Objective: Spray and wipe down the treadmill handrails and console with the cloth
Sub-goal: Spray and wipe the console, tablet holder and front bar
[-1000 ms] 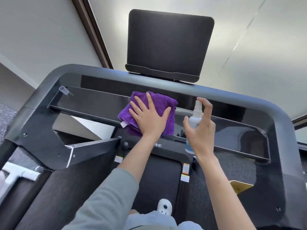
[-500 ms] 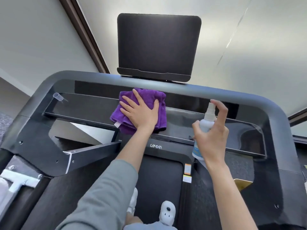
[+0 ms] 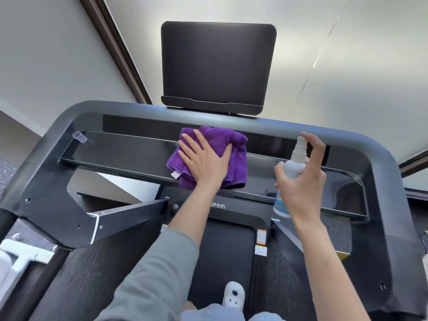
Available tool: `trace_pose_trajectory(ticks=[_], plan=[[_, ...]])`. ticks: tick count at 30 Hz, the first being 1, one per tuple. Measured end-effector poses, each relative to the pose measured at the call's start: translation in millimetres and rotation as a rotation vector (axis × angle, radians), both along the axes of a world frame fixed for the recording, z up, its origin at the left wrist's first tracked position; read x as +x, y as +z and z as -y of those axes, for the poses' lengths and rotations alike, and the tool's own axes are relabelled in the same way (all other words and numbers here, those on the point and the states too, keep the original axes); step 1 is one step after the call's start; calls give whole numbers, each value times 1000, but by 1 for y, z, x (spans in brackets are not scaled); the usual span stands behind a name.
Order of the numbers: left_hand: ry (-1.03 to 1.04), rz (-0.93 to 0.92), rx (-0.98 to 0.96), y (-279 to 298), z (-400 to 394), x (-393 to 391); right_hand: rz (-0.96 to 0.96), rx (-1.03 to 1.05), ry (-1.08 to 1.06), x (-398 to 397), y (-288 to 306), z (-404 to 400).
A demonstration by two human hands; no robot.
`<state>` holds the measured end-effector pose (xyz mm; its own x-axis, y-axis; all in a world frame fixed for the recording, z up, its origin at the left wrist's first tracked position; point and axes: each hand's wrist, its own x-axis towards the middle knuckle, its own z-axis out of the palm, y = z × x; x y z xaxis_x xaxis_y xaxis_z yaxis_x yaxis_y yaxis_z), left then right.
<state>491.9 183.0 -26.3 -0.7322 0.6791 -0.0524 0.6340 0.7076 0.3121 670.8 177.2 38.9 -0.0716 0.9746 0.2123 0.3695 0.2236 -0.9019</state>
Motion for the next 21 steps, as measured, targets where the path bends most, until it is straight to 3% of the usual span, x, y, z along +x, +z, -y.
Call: trace_pose_trajectory(ticks=[4,10,14,18,21], plan=[[70,-5,-17,2,-12,22,-5,3,-36,15,-3,1],[-240,39,-63,0,-28,139,30,100,-114,36,-14,-2],[-263,13,-14,0,-27,111,51,48,-158,43,-17,-5],[-134,-2,-2,0,-21,66,57,-19,-142,46,-15,-3],[-132,-21,-31,-1,-21,76,53,-11,-178,53,-19,-1]])
